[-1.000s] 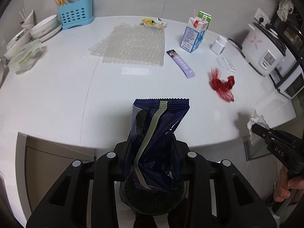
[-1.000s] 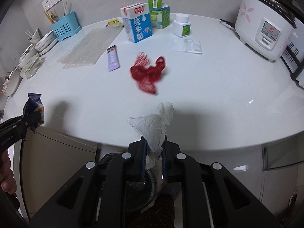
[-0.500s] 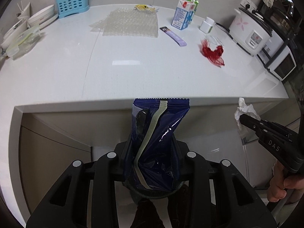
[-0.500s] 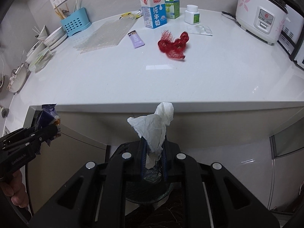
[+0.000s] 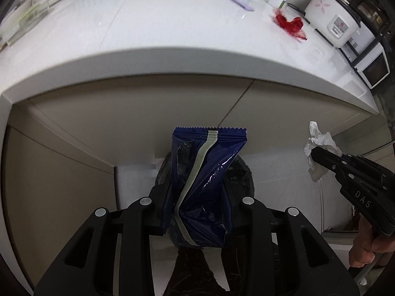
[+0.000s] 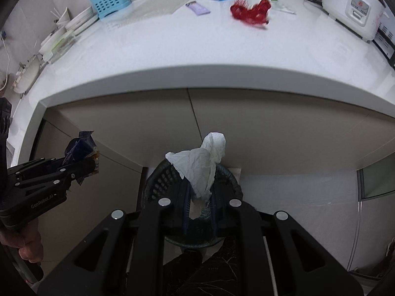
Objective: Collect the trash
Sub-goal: 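Carry the tissue and blue wrapper down over the black wastebasket with both tools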
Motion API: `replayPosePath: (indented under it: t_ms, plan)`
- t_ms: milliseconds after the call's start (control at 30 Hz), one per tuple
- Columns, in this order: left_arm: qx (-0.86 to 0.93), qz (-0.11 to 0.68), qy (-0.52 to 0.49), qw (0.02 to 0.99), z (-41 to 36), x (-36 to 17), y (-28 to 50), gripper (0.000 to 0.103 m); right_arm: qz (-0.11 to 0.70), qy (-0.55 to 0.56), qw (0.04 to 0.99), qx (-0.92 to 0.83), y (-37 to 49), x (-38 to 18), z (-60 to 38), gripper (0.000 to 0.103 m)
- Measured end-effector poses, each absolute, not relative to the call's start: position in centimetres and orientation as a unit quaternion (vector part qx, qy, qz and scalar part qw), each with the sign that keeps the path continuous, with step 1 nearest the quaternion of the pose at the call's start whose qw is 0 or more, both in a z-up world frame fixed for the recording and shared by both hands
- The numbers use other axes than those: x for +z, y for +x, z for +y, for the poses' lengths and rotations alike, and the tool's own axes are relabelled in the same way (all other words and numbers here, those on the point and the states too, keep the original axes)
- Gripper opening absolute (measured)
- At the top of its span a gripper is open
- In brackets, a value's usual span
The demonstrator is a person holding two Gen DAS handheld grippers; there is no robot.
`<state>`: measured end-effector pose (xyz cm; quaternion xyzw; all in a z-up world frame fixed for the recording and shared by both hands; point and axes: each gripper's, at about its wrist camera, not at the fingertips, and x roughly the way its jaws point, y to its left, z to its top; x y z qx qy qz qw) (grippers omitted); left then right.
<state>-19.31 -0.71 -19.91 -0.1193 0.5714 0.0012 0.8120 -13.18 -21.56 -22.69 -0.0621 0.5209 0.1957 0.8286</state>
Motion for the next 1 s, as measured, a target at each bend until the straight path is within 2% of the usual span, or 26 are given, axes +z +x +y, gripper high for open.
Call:
replayPosePath:
  t_ms: [700,1000]
  plan:
    - [0.002,0.609,-0.128,0.783,-1.9,-26.1,-17.8,0.031,0.563,-0.086,0.798,0.196,-11.9,-29.6,-20.7,0.012]
    - [0.008,0.628,-0.124,0.768,-2.7,-28.6,-16.8,0.031,0.570,-0.092,0.793,0.194,-11.7,-30.5,-21.4,0.012]
